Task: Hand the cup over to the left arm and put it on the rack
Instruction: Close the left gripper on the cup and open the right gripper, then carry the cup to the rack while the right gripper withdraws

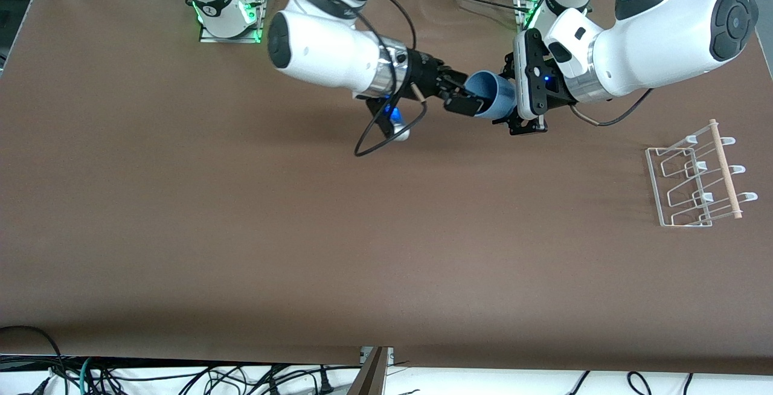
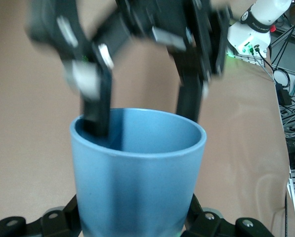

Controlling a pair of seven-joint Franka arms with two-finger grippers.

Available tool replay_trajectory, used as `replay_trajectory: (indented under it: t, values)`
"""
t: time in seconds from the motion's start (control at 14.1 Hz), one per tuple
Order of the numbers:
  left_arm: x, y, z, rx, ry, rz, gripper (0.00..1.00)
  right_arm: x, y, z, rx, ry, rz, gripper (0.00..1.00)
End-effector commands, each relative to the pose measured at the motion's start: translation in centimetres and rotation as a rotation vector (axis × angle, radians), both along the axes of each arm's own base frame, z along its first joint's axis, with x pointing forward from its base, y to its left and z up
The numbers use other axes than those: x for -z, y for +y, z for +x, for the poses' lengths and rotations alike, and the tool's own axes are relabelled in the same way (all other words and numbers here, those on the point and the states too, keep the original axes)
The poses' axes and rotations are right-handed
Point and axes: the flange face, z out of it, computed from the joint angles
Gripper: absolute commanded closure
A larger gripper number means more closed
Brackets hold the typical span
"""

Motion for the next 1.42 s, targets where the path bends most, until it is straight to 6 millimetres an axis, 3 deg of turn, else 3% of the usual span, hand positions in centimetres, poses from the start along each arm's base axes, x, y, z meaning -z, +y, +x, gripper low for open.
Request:
replay_trajectory:
  t: [0.0,0.14,0.35,0.42,0.64,0.78,1.06,1.13,1.34]
  values:
    - [-0.5,1.0,-0.3,0.030,-0.010,0.081,0.81,-3.3,-6.2,3.1,-0.008,0.018,0.007,0.01]
    - [0.1,1.7,-0.5,0.029,0.000,0.184,0.81,-4.3,-12.5,6.2,0.006,0.030,-0.009,0.01]
    - [2.0,2.9,-0.9,0.048,0.050,0.359,0.81,-3.8,-23.2,10.2,-0.025,0.036,-0.038,0.01]
    - [3.6,3.7,-0.6,0.038,0.067,0.457,0.81,-3.9,-27.4,11.1,-0.037,0.026,-0.040,0.01]
    - [10.9,7.2,1.2,0.063,0.187,0.750,0.79,-4.0,-37.0,12.6,-0.033,-0.012,-0.063,0.01]
    - [12.8,10.3,2.3,0.057,0.198,0.866,0.79,-4.2,-39.7,12.4,-0.034,-0.049,-0.187,0.01]
    - [14.9,14.2,3.7,0.037,0.163,1.234,0.80,-3.6,-41.1,12.3,-0.074,-0.115,-0.358,0.01]
    - [15.5,14.9,4.2,0.062,0.138,1.332,0.80,-3.9,-41.6,11.0,-0.110,-0.144,-0.425,0.01]
    - [19.3,17.5,3.1,0.145,0.131,1.615,0.83,-3.4,-41.9,6.1,-0.280,-0.234,-0.561,0.01]
